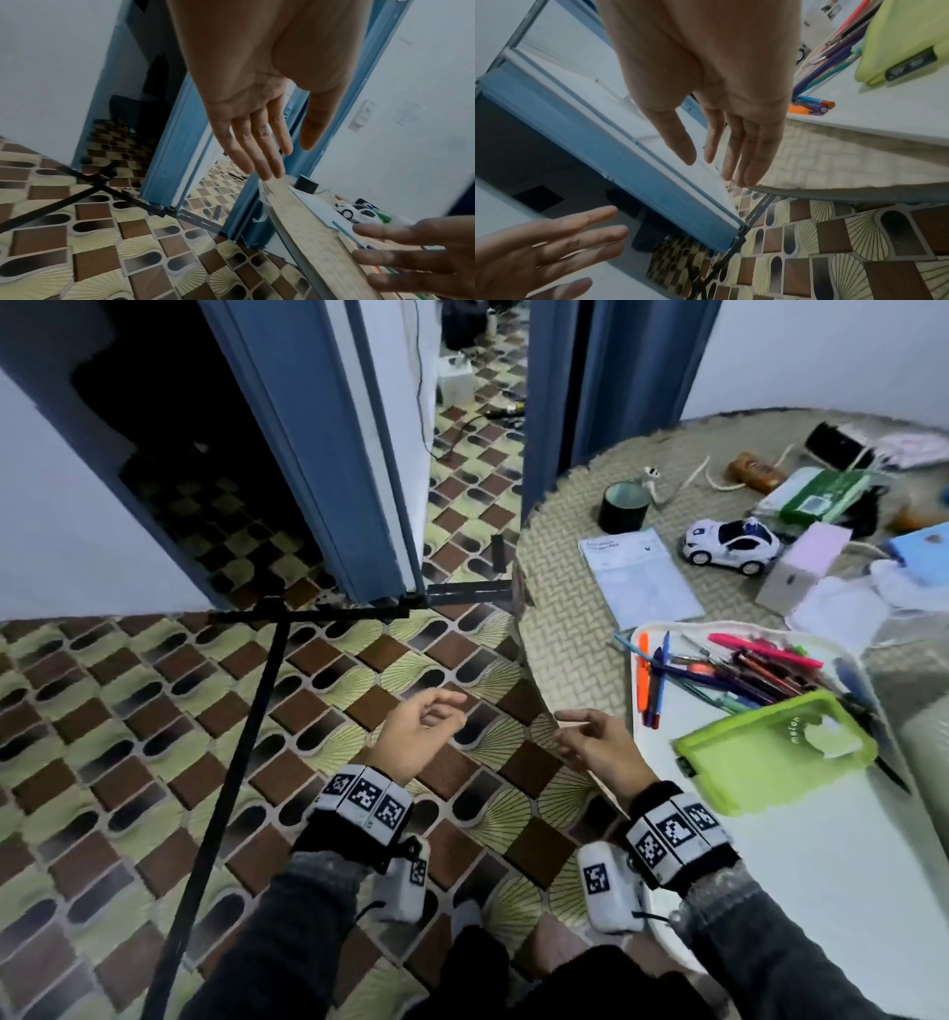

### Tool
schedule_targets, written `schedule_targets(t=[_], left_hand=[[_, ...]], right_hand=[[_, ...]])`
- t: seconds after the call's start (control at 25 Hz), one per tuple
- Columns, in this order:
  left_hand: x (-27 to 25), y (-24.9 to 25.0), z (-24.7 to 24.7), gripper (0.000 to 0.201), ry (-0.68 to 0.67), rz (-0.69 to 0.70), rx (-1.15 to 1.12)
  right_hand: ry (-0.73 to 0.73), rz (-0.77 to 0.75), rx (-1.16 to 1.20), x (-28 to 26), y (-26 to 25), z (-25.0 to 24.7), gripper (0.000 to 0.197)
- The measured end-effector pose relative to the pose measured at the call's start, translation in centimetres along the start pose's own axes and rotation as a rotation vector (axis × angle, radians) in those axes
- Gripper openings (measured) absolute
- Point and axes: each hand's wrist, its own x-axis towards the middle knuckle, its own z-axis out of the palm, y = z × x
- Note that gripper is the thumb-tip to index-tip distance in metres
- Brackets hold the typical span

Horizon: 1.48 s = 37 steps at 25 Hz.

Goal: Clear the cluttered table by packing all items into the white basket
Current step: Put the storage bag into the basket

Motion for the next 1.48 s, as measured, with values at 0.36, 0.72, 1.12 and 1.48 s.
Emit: schedule_targets(t=[0.36, 0.72, 1.12, 1.48], left_hand=[[10.3, 2.2, 1.0, 0.018, -0.207, 0.152, 0.052], [21.6, 6.2, 5.6, 0.016, -0.344, 0.224, 0.081], [31.1, 9.5, 10.6, 0.019, -0.387, 0.276, 0.025], [41.0, 10.3, 13.0, 0.035, -0.432, 0.300, 0.119]], right_hand=[[0.292, 0.019, 0.156, 3.5, -1.8, -0.2, 0.023], [0.496, -0.016, 0.336, 10.3, -4.8, -4.6, 0.016], [0.592, 0.024, 0.235, 16.4, -7.9, -9.3, 0.021], [0.745, 0.013, -0.033, 22.6, -10.3, -12.7, 0.027]])
